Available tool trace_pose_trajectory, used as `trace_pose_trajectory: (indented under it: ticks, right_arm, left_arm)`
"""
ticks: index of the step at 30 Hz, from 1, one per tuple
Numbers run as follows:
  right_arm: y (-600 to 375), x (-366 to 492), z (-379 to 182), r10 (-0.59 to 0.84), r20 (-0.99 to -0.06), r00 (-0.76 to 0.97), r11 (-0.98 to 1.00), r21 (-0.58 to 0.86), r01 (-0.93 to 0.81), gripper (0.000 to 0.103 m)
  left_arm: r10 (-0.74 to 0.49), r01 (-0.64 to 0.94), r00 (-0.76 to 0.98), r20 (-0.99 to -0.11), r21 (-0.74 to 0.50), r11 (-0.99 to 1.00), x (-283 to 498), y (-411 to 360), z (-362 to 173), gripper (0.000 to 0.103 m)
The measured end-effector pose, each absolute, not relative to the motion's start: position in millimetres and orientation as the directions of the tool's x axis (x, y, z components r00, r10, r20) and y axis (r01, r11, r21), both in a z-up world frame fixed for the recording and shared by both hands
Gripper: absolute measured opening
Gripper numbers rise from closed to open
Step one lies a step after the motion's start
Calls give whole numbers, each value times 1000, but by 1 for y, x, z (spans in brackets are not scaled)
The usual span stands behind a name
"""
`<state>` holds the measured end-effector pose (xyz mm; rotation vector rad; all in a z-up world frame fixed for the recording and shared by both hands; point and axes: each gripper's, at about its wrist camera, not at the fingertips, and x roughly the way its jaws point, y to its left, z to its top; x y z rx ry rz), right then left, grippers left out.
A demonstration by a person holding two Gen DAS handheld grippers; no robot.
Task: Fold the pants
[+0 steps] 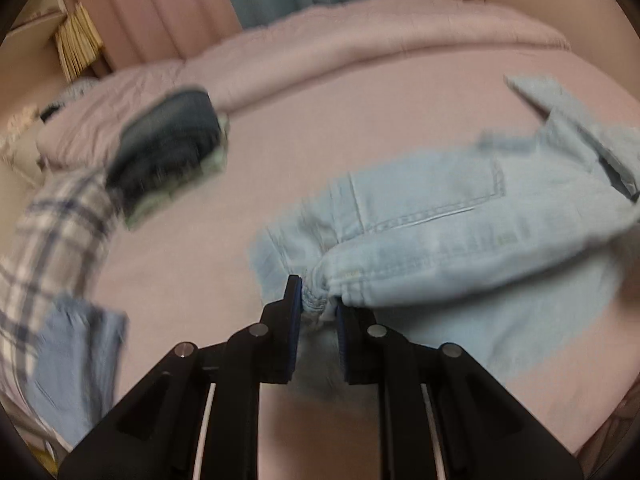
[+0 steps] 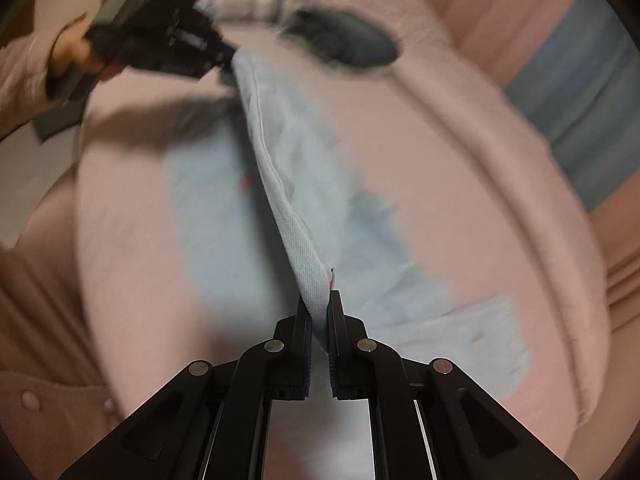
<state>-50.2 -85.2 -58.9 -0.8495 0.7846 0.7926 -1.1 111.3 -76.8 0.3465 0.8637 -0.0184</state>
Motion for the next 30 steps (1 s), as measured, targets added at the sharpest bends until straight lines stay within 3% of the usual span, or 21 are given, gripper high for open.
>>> trace_pose_trajectory:
  ticks: [5,11,15,16,17,18,19,20,21,27,30]
  right_arm:
    - [-81,-53,-101,246,-876,414,445,-278,-851,7]
    - [-84,-50,-90,269,-866,421,456,-271,-848,7]
    - [-82,-40,-112,244,-896,372,490,-217,-844,8]
    - [-84,-37,-113,252,-897,362,510,-195,-838,9]
    - [-88,-32,-110,270,-899,345,539,-156,-828,12]
    - [-92,-29,-106,289,-899,328,557,-121,-822,21]
    - [-98,-25,-100,319,-898,303,574,-72,-816,28]
    - [-104,-21,-95,351,-893,281,587,-24,-809,42]
    - [-113,-17,-87,391,-881,265,606,29,-795,48]
    - [-134,15,-72,497,-820,286,697,180,-694,48]
    - [-123,17,-81,487,-813,318,719,167,-675,48]
  left_arm:
    - [151,137,649,-746,310,941,-12,111,-98,15]
    - [146,145,651,-744,311,939,-13,119,-102,16]
    - [132,154,634,-762,292,944,-19,119,-106,21]
    - [124,158,625,-771,280,947,-23,117,-105,26]
    - [107,168,614,-782,262,950,-29,120,-103,31]
    - [101,171,611,-785,256,951,-33,121,-103,41]
    - [101,170,610,-786,254,952,-39,124,-101,45]
    - [101,167,608,-787,251,953,-44,125,-100,45]
    - [97,163,603,-792,241,957,-47,128,-99,45]
    - [-42,167,647,-761,88,982,-38,113,-76,43]
    - [-128,195,657,-743,4,981,-19,91,-71,44]
